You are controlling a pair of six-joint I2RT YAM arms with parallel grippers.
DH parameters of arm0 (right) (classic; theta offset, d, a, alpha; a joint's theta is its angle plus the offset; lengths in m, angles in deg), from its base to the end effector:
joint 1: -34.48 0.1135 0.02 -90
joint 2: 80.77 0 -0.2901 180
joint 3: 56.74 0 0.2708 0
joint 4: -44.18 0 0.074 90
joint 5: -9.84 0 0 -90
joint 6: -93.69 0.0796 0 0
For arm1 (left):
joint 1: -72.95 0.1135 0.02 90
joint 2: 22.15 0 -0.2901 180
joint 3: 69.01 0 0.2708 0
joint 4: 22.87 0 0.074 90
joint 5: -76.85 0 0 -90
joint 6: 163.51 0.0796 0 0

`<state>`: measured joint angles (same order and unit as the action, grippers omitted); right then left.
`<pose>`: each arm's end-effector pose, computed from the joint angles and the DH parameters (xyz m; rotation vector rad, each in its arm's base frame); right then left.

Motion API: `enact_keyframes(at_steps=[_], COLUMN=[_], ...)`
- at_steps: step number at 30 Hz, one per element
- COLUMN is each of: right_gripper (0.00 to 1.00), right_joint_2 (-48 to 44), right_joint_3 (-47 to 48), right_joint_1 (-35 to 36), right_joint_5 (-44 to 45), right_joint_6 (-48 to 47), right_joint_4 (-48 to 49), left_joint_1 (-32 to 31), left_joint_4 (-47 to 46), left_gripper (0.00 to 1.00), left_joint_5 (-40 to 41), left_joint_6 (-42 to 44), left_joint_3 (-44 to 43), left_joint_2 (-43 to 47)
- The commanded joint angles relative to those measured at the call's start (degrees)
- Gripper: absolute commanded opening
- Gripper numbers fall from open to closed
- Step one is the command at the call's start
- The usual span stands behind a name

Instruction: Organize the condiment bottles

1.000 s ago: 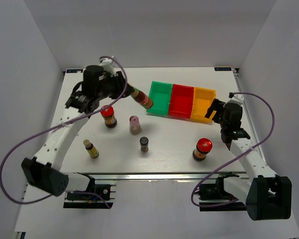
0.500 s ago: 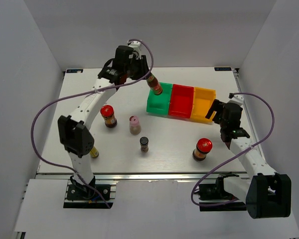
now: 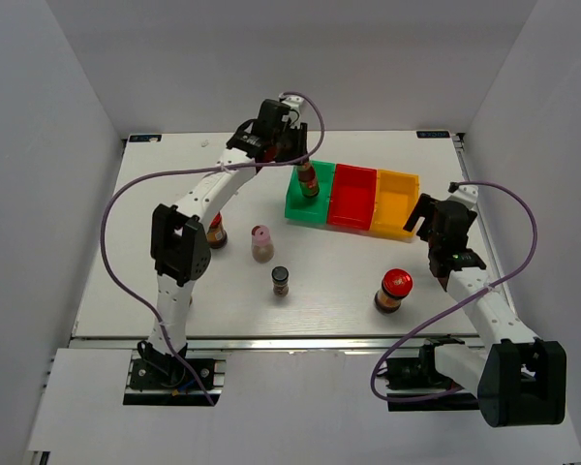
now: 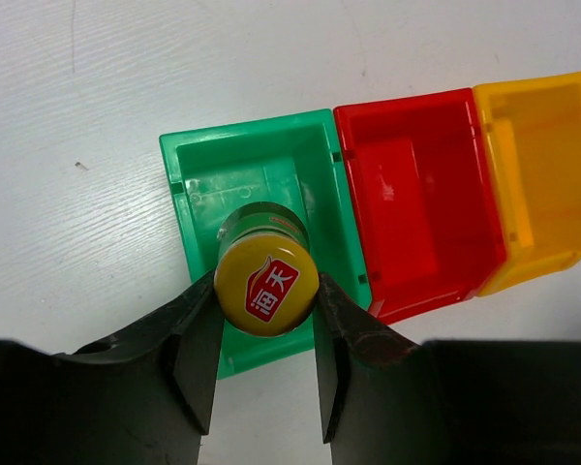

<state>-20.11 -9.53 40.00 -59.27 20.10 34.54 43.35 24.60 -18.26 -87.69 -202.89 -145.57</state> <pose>0.2792 -0.0015 0.2452 0.4178 1.9021 -0.1069 0.4908 -0.2870 0.3125 0.3535 2.2360 -0.5143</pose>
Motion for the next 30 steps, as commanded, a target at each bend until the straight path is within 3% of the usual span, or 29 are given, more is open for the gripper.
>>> enact_keyframes(at_steps=[1,16,20,23,24,30], right_gripper=[0.9,0.89,0.89,0.89,0.89,0.89], right_joint_2=[-0.81,0.86,1.21,1.39,1.39,1.56], right_joint_3=[1.97,2.76,2.85,2.85,2.85,3.03], right_joint_1=[-0.16,-0.16,-0.16,-0.16,-0.16,-0.16], right_joint_5=[1.18,2.5,1.97,1.53,1.35,0.74], right_joint_6=[-0.41,-0.93,-0.76,-0.76,-0.76,-0.76], right_joint_4=[1.41,0.27,0.18,0.18,0.09,-0.17], left_joint_1=[-1.68,-2.91,-2.91,-2.91,-2.91,-2.91], left_joint_4=[-6.64,-10.42,-9.72,-9.71,-9.89,-10.15], left_gripper=[0.0,0.0,0.23,0.61,0.98,0.98], left_joint_5=[4.31,10.2,11.34,10.82,10.82,9.24], left_joint_6=[2.3,5.65,5.21,5.12,5.03,5.21], left_joint_3=[-4.78,-13.04,-13.05,-12.43,-11.99,-11.64], left_joint_2=[2.31,-8.95,-9.3,-8.95,-8.51,-7.89])
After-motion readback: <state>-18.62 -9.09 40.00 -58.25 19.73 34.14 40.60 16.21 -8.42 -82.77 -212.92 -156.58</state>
